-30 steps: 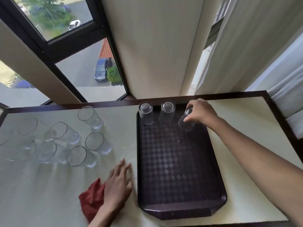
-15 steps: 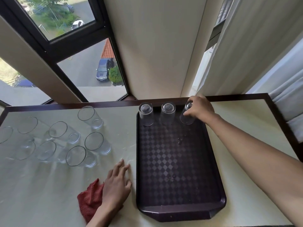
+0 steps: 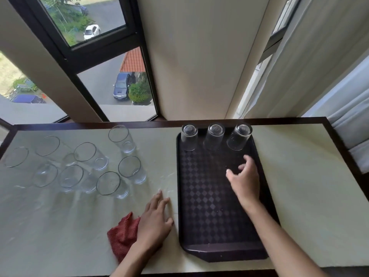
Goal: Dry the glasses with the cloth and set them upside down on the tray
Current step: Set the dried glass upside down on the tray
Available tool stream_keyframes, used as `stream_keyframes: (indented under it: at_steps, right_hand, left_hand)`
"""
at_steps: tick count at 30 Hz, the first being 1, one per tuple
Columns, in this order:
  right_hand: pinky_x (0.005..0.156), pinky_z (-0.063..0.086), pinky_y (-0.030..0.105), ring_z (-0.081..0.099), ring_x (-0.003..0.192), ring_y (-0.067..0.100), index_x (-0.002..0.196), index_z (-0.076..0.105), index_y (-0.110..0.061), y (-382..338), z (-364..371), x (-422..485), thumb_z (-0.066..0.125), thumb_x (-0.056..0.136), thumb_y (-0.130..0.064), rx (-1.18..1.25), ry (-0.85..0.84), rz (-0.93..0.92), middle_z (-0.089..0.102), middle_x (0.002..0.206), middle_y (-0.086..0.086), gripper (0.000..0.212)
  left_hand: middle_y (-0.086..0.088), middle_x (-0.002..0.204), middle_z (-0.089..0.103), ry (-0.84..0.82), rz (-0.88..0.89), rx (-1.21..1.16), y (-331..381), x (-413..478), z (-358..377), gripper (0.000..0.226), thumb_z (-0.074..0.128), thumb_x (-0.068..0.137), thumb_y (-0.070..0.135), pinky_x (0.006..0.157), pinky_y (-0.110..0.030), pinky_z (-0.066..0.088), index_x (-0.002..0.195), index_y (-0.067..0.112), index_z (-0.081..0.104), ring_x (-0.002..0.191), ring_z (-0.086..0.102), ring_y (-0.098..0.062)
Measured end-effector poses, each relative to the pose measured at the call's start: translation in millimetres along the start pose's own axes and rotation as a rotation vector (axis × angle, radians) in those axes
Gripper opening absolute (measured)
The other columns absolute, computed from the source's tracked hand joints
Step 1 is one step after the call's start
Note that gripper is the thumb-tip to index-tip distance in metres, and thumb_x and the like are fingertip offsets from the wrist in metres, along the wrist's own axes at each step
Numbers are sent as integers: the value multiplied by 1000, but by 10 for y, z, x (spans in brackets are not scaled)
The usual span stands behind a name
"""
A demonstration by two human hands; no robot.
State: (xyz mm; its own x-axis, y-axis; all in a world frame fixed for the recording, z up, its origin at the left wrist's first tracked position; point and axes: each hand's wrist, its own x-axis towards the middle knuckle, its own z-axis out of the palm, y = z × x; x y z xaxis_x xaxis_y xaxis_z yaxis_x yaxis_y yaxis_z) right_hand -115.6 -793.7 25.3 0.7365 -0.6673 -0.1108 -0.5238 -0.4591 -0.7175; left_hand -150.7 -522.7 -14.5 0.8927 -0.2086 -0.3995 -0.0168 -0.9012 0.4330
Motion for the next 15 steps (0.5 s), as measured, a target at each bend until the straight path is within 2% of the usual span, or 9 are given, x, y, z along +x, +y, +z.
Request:
stream_keyframes:
  at_steps: [2, 4, 6, 8, 10, 12, 15]
  right_hand:
    - [78, 53, 37, 64, 87, 29, 126, 57, -6, 27, 145, -482, 79, 75, -11, 34, -44, -59, 62, 103, 11, 56]
    - [74, 54, 35, 63, 84, 24, 113, 65, -8, 34, 304, -939, 79, 75, -8, 22, -93, -137, 61, 96, 4, 40]
    - [77, 54, 34, 62, 87, 21, 105, 68, -10, 6, 486, -1347, 76, 77, -8, -9, -174, -224, 59, 96, 0, 30]
    - [83, 50, 31, 61, 95, 22, 105, 67, -12, -41, 700, -1703, 69, 80, -18, -63, -282, -330, 60, 101, -1, 26]
    - [92, 49, 31, 59, 109, 25, 112, 66, -15, -103, 944, -1989, 57, 79, -36, -180, -352, -460, 61, 114, 1, 40]
    - [98, 52, 40, 57, 123, 30, 124, 59, -19, -166, 1191, -2207, 53, 77, -54, -350, -380, -573, 59, 132, 6, 60]
    - [94, 52, 51, 52, 131, 35, 138, 47, -22, -274, 1485, -2438, 53, 68, -75, -589, -440, -615, 50, 147, 12, 88]
  left_hand:
    - [8, 165, 24, 5, -4, -135, -38, -29, -47, 46, 62, 93, 28, 117, -23, 22, 138, 28, 56, 150, 27, -12]
    - [9, 153, 44, 40, 19, -272, -111, -113, -116, 33, 65, 92, 23, 111, -19, 29, 125, 26, 66, 140, 42, -10]
    - [16, 140, 53, 111, 63, -348, -241, -258, -185, 26, 65, 91, 22, 103, -20, 39, 115, 28, 69, 122, 56, -4]
    - [19, 130, 56, 210, 91, -401, -445, -411, -267, 22, 64, 87, 23, 94, -26, 49, 106, 31, 70, 99, 63, 1]
    - [15, 122, 57, 359, 132, -424, -721, -511, -361, 21, 64, 83, 24, 90, -24, 50, 103, 28, 72, 103, 63, -5]
    - [8, 121, 55, 512, 168, -402, -991, -561, -488, 25, 70, 81, 21, 87, -21, 50, 106, 23, 71, 110, 58, -13]
    - [0, 122, 51, 594, 112, -415, -1274, -548, -700, 49, 80, 73, 3, 96, -16, 40, 118, 15, 65, 117, 54, -21]
